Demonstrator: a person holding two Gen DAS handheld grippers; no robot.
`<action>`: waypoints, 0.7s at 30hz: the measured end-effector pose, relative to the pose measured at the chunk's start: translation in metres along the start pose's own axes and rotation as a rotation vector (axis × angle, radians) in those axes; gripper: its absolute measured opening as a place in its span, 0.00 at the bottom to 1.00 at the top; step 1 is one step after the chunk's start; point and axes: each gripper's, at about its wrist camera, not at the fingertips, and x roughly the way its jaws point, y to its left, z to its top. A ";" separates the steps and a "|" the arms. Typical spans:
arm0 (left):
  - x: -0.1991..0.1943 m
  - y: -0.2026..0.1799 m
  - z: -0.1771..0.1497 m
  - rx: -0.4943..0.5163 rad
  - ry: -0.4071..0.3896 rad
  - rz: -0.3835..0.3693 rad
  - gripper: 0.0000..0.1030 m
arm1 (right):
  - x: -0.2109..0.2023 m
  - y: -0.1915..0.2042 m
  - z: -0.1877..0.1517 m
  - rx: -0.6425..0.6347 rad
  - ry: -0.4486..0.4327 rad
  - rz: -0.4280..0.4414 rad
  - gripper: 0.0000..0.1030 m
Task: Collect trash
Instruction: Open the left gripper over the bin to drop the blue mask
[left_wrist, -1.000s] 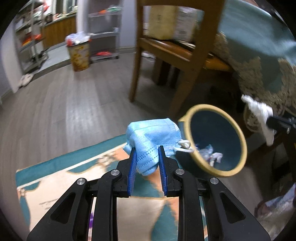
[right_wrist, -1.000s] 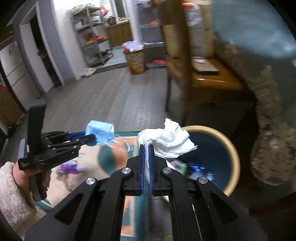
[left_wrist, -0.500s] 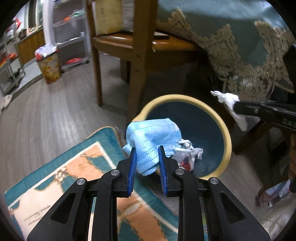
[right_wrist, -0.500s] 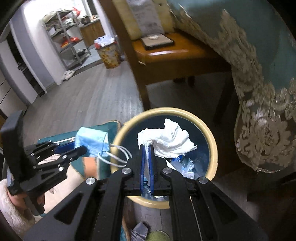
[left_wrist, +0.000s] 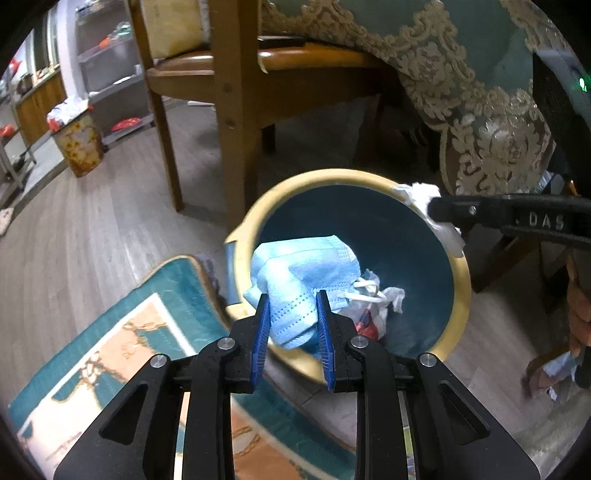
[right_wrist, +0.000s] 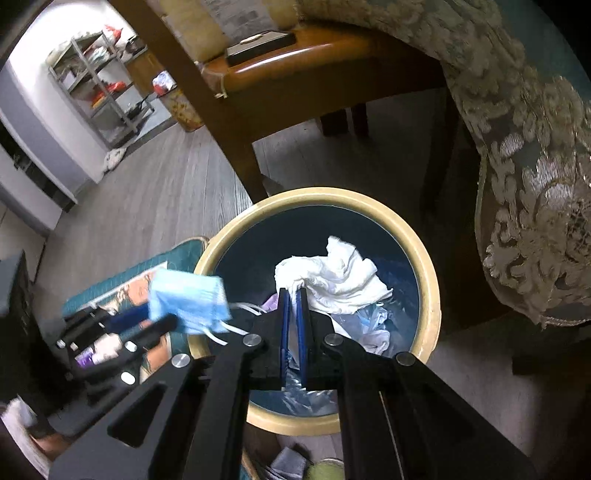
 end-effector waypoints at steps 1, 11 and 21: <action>0.003 -0.003 0.000 0.009 0.001 0.006 0.32 | 0.000 0.000 0.000 -0.001 -0.004 -0.005 0.04; -0.014 0.003 0.002 -0.006 -0.048 0.016 0.61 | 0.001 0.009 0.004 -0.005 -0.018 -0.026 0.31; -0.069 0.034 -0.017 -0.071 -0.087 0.063 0.61 | -0.016 0.043 0.007 -0.073 -0.055 -0.025 0.42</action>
